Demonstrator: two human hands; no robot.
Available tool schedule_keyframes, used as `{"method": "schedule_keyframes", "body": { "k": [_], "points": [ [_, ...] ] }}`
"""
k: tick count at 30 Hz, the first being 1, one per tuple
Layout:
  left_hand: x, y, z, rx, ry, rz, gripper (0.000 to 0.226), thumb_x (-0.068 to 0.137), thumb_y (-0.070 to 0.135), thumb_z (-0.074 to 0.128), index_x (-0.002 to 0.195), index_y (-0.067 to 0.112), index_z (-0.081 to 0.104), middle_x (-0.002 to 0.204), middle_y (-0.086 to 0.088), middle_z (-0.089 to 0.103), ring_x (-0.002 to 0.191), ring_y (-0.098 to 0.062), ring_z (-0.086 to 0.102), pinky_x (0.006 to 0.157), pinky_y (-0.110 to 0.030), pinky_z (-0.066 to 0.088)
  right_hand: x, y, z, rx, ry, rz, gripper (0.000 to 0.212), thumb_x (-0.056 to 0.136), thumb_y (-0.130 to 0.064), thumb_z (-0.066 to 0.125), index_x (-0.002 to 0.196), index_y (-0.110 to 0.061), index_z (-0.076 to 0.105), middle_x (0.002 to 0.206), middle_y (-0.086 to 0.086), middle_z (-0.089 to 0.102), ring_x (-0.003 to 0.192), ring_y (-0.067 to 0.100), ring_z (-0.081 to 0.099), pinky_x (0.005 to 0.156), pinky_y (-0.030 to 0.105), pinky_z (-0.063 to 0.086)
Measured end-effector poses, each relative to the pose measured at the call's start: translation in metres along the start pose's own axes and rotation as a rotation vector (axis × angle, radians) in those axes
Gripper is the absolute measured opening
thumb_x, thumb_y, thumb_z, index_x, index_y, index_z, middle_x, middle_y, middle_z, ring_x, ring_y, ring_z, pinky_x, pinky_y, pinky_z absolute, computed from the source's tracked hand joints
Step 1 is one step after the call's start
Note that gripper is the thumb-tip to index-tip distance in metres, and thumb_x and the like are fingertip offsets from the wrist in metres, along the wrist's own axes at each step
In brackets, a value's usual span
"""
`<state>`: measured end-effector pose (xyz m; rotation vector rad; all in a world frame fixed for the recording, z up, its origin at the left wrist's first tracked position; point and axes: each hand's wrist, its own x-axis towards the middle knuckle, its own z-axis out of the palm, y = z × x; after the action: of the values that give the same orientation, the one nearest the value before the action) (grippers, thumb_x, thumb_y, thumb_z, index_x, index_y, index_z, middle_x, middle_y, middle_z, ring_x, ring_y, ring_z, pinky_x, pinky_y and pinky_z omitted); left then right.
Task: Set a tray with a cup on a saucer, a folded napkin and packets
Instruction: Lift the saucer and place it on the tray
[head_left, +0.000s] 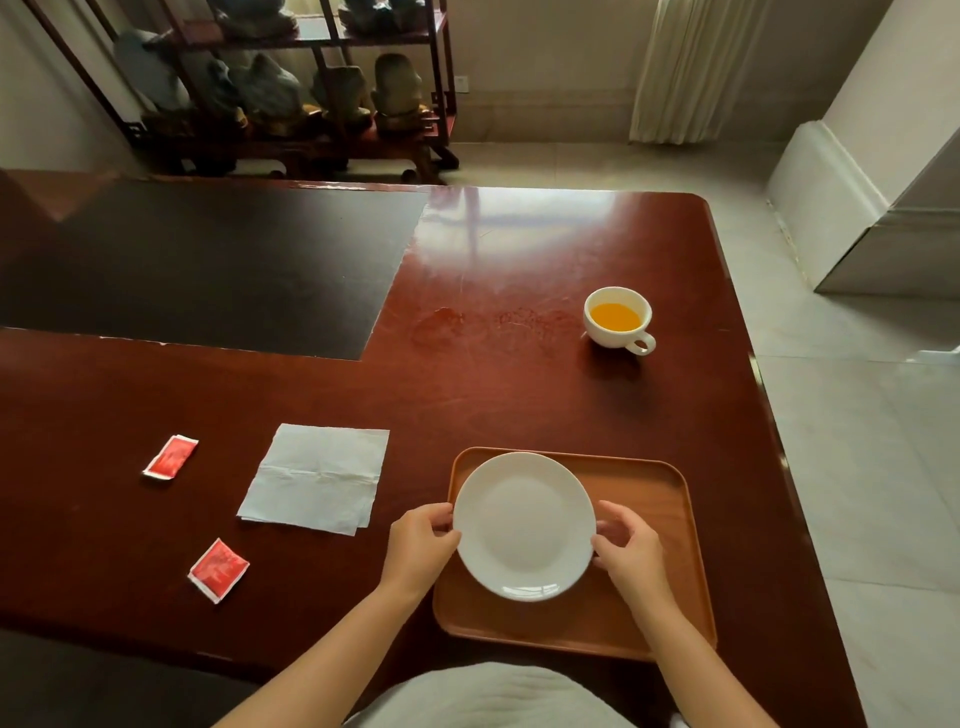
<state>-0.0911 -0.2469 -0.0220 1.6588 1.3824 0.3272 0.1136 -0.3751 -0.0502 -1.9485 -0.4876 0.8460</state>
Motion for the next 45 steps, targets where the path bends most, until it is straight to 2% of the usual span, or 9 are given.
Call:
{"method": "schedule_keyframes", "body": {
  "k": [2, 7, 16, 21, 28, 35, 39, 42, 45],
  "points": [
    [0.0, -0.002, 0.001, 0.047, 0.014, -0.048, 0.04, 0.082, 0.015, 0.073, 0.119, 0.006, 0.062, 0.099, -0.005, 0.073, 0.088, -0.015, 0.068, 0.074, -0.028, 0.057, 0.0, 0.003, 0.001, -0.048, 0.062, 0.017, 0.038, 0.081, -0.009, 0.07, 0.117, -0.013, 0.06, 0.087, 0.0, 0.065, 0.081, 0.016, 0.063, 0.068, 0.033, 0.059],
    [-0.002, -0.01, 0.006, -0.019, -0.028, -0.178, 0.025, 0.084, 0.005, 0.067, 0.108, 0.009, 0.065, 0.076, 0.001, 0.071, 0.066, -0.01, 0.071, 0.054, -0.017, 0.055, -0.001, 0.008, 0.005, -0.036, 0.051, 0.079, 0.024, 0.079, -0.009, 0.072, 0.099, -0.02, 0.062, 0.081, -0.007, 0.062, 0.073, 0.012, 0.062, 0.048, 0.015, 0.052],
    [0.001, -0.011, 0.012, -0.139, -0.051, -0.211, 0.025, 0.084, 0.0, 0.063, 0.107, 0.009, 0.064, 0.079, -0.006, 0.073, 0.065, -0.013, 0.072, 0.055, -0.018, 0.057, 0.008, 0.007, 0.002, 0.01, 0.035, 0.096, 0.022, 0.08, -0.004, 0.07, 0.093, -0.02, 0.063, 0.084, -0.002, 0.066, 0.08, 0.016, 0.064, 0.053, 0.02, 0.055],
    [0.008, -0.009, 0.005, -0.088, -0.13, -0.234, 0.026, 0.083, 0.012, 0.071, 0.107, 0.01, 0.062, 0.086, -0.006, 0.072, 0.067, -0.012, 0.072, 0.055, -0.018, 0.056, 0.01, 0.008, -0.001, 0.029, -0.009, 0.121, 0.024, 0.08, -0.007, 0.071, 0.099, -0.019, 0.062, 0.09, 0.002, 0.065, 0.083, 0.016, 0.064, 0.055, 0.022, 0.056],
    [0.04, 0.021, -0.023, 0.105, -0.108, 0.048, 0.013, 0.084, 0.023, 0.069, 0.097, 0.022, 0.065, 0.082, 0.004, 0.071, 0.072, -0.008, 0.069, 0.068, -0.022, 0.058, 0.032, -0.016, -0.024, -0.058, 0.079, 0.021, 0.018, 0.085, -0.014, 0.065, 0.099, -0.025, 0.061, 0.094, -0.005, 0.06, 0.089, 0.017, 0.063, 0.054, 0.016, 0.051],
    [0.101, 0.094, -0.021, 0.182, -0.204, 0.28, 0.023, 0.083, 0.023, 0.07, 0.105, 0.026, 0.064, 0.088, 0.012, 0.068, 0.079, 0.0, 0.065, 0.065, -0.012, 0.052, 0.098, -0.07, -0.061, -0.051, 0.128, -0.077, 0.019, 0.085, -0.014, 0.065, 0.102, -0.023, 0.063, 0.096, 0.002, 0.066, 0.082, 0.013, 0.064, 0.06, 0.02, 0.054],
    [0.145, 0.139, -0.01, 0.237, -0.24, 0.382, 0.036, 0.081, 0.023, 0.072, 0.115, 0.024, 0.059, 0.098, 0.006, 0.066, 0.085, 0.0, 0.064, 0.073, -0.013, 0.05, 0.141, -0.096, -0.079, -0.104, 0.156, -0.089, 0.032, 0.084, -0.014, 0.067, 0.115, -0.015, 0.06, 0.102, 0.006, 0.066, 0.088, 0.018, 0.063, 0.07, 0.03, 0.058],
    [0.181, 0.171, 0.004, 0.311, -0.294, 0.429, 0.058, 0.078, 0.025, 0.075, 0.129, 0.024, 0.049, 0.112, 0.002, 0.061, 0.096, -0.008, 0.06, 0.082, -0.018, 0.046, 0.173, -0.109, -0.081, -0.183, 0.168, -0.068, 0.049, 0.081, -0.016, 0.07, 0.127, -0.017, 0.052, 0.118, 0.009, 0.061, 0.096, 0.018, 0.059, 0.072, 0.023, 0.05],
    [0.217, 0.198, 0.027, 0.275, -0.363, 0.372, 0.08, 0.074, 0.026, 0.078, 0.141, 0.029, 0.033, 0.128, -0.002, 0.052, 0.11, -0.012, 0.053, 0.09, -0.024, 0.041, 0.205, -0.117, -0.078, -0.181, 0.127, 0.009, 0.07, 0.078, -0.015, 0.073, 0.139, -0.019, 0.038, 0.134, 0.011, 0.05, 0.117, 0.025, 0.052, 0.092, 0.036, 0.048]
  ]
}}
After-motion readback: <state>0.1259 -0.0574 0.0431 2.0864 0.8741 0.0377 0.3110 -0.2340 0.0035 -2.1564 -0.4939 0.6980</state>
